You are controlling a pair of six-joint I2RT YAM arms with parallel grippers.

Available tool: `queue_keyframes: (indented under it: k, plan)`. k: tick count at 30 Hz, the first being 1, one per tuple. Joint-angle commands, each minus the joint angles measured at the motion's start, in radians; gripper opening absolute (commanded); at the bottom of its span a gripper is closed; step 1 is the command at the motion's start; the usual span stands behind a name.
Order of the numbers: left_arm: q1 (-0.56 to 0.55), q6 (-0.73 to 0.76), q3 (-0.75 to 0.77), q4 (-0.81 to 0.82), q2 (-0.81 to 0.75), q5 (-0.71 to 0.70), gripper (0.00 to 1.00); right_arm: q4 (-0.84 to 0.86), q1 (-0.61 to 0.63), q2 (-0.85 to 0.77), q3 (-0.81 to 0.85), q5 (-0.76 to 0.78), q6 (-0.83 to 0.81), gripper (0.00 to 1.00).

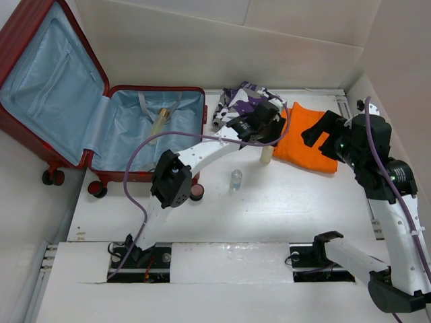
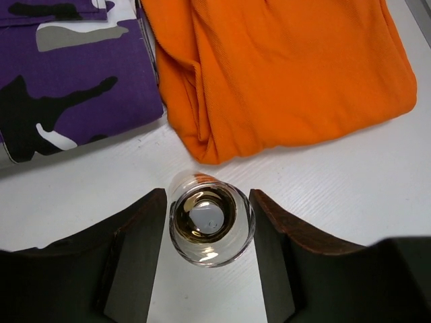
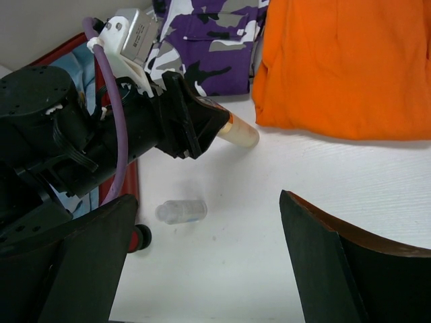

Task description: Pack the luggage

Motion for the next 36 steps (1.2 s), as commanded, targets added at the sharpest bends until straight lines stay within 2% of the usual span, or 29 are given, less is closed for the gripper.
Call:
queue_keyframes:
  k: [1,3,6,12,17,22,32,36]
  plan:
    - [-0.001,0.0,-0.014,0.014,-0.013,-0.011,0.46,0.0,-0.007,-0.011,-0.003,-0.003,-0.004,0.92]
    - [-0.001,0.0,-0.014,0.005,-0.013,-0.021,0.39,0.0,-0.007,-0.011,-0.003,-0.003,-0.004,0.92]
    - [-0.001,0.0,-0.014,0.005,-0.013,-0.03,0.34,0.0,-0.007,-0.011,0.006,-0.003,-0.013,0.92]
    - [-0.001,-0.01,0.041,-0.017,-0.109,-0.06,0.25,0.0,-0.007,-0.011,0.026,-0.012,-0.032,0.92]
    - [0.034,-0.065,0.064,-0.026,-0.195,-0.061,0.24,0.009,-0.007,-0.011,0.026,-0.034,-0.05,0.92]
    - [0.125,-0.108,0.015,-0.063,-0.316,-0.109,0.23,0.027,-0.007,-0.02,0.026,-0.071,-0.059,0.92]
    - [0.359,-0.128,0.038,-0.191,-0.496,-0.208,0.23,0.078,0.024,-0.05,-0.022,-0.137,-0.068,0.92]
    - [0.442,-0.102,-0.032,-0.267,-0.528,-0.241,0.22,0.078,0.055,-0.06,-0.04,-0.128,-0.079,0.92]
